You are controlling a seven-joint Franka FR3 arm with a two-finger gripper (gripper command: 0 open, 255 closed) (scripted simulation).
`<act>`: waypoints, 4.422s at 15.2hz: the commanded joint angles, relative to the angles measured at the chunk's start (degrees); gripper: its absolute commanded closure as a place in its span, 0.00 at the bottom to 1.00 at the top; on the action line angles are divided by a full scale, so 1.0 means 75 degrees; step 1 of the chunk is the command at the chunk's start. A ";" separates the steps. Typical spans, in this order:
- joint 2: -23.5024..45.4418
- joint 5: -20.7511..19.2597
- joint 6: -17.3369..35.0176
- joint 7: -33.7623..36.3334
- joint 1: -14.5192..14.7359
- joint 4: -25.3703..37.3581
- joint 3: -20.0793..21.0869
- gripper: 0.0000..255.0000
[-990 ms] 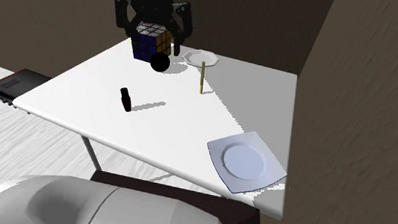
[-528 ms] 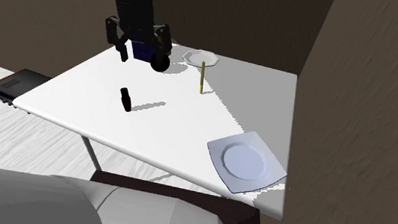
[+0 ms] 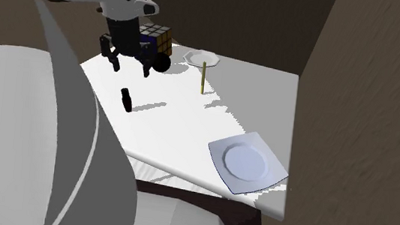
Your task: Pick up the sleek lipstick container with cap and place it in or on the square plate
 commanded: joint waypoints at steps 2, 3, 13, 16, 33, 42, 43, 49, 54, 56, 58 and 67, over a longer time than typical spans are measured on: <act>0.0926 -0.0360 0.0486 0.0534 0.0034 0.0410 0.0234 0.00; 0.1232 -0.0508 0.0618 0.0721 0.0060 0.0564 0.0291 0.00; 0.3181 -0.1593 0.1490 0.1850 0.0435 0.1470 0.0299 0.00; 0.3460 -0.1774 0.1797 0.1973 0.0490 0.1416 0.0227 0.00; 0.3459 -0.1773 0.1795 0.1972 0.0492 0.1418 0.0226 1.00; 0.2876 -0.1396 0.1091 0.1717 0.0382 0.1593 0.0369 1.00; 0.2808 -0.1354 0.1000 0.1688 0.0372 0.1622 0.0381 1.00; 0.2431 -0.1123 0.0445 0.1531 0.0322 0.1837 0.0437 1.00; 0.2014 -0.0889 0.0173 0.1244 0.0194 0.1735 0.0412 1.00; 0.1565 -0.0650 0.0232 0.0808 -0.0002 0.1268 0.0302 1.00; 0.1135 -0.0433 0.0263 0.0366 -0.0168 0.0838 0.0154 1.00; -0.0514 0.0091 0.0151 -0.1568 -0.0759 -0.0679 -0.0830 1.00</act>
